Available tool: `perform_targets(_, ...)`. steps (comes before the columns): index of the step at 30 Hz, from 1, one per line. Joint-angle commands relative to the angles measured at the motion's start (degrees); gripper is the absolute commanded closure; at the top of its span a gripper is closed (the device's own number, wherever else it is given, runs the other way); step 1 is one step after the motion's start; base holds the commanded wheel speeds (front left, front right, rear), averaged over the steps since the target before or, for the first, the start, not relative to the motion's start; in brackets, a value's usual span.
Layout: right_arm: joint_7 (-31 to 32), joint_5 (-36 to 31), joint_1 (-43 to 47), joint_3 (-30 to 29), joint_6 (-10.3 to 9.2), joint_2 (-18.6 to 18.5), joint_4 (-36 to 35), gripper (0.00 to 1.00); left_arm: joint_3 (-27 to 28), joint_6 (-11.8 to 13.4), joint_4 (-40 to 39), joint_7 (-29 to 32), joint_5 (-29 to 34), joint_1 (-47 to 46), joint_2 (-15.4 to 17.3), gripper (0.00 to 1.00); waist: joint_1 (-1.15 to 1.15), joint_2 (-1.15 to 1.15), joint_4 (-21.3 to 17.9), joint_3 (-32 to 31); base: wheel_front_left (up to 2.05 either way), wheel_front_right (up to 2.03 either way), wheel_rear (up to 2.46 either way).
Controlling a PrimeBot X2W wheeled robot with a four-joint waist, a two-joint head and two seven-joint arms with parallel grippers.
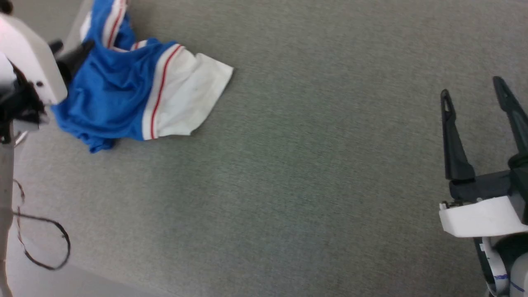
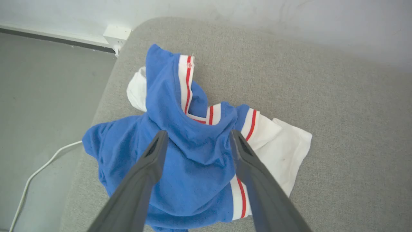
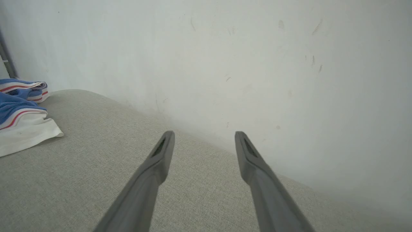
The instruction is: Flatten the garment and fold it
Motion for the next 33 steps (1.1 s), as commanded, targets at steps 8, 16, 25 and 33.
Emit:
perform_targets(8, 2.92, 0.07, 1.5, -1.18, -0.05, -1.46, -4.66, 0.0, -1.32, 0.16, 3.46, 11.01, -5.06, 4.76, 2.52, 0.0, -0.01, 0.0, -4.93, 3.95, 0.0, 0.0, 0.0)
perform_targets(16, 4.71, 0.48, 1.62, -1.02, -0.05, -2.48, -7.01, 0.0, -1.54, 2.07, 3.07, 10.94, -4.32, 7.42, 3.31, 0.76, -0.01, 0.0, -5.79, 4.8, 0.0, 0.0, 0.0)
perform_targets(25, 5.05, 0.97, 1.05, -1.43, -0.05, -2.54, -7.33, 0.0, -1.2, 1.05, 4.05, 3.65, -2.8, 8.73, 4.39, 1.0, -0.01, 0.0, -6.26, 4.08, 0.0, 0.0, 0.0)
perform_targets(33, 1.79, 2.52, 0.77, -1.5, -0.05, -0.71, -4.09, 0.0, -0.36, 0.34, 2.17, 2.18, -3.4, 5.79, 7.07, 1.0, -0.01, 0.0, -5.92, -0.71, 0.0, 0.0, 0.0)
